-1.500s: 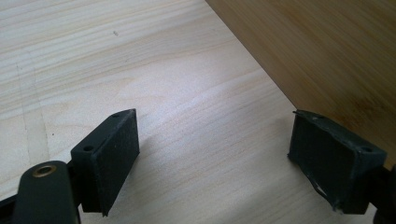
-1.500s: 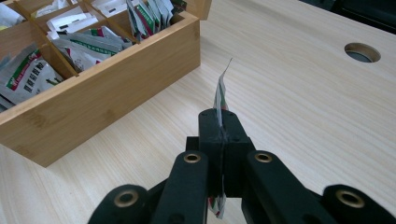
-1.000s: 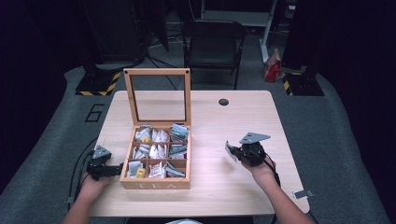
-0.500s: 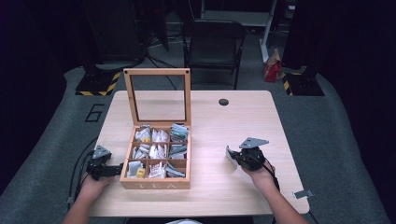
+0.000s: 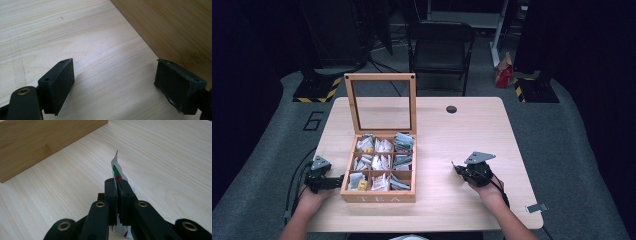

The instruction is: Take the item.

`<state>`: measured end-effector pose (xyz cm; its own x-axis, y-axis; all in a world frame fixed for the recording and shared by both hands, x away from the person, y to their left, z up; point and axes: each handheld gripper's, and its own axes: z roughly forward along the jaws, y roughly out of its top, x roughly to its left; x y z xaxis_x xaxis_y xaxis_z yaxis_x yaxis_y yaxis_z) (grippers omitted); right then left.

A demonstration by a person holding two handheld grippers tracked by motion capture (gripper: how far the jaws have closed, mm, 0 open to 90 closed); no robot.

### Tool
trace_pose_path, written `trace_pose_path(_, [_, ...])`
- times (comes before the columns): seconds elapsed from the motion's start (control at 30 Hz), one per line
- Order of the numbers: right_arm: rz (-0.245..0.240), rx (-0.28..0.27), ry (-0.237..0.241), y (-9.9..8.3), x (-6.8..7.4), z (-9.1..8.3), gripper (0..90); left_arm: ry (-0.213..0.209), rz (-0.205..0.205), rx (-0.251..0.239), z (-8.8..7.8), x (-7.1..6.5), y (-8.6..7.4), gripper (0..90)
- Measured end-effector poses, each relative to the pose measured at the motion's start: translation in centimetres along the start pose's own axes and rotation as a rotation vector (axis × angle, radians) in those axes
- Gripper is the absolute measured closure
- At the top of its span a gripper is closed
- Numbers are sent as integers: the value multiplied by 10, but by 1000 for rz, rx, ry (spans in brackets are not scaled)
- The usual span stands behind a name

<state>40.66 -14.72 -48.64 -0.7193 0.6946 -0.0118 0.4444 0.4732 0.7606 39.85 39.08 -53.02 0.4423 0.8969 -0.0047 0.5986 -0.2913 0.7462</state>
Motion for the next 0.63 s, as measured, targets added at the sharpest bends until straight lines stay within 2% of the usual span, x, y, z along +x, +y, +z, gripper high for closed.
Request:
trace_pose_path(0.43, [-6,14,18,-2,6,3,843,-1,-2,1,0,0,0,157])
trace_pose_path(0.6, [-7,11,28,-1,10,4,720,-1,-2,1,0,0,0,157])
trace_pose_path(0.63, [-7,11,28,-1,10,4,720,-1,-2,1,0,0,0,157])
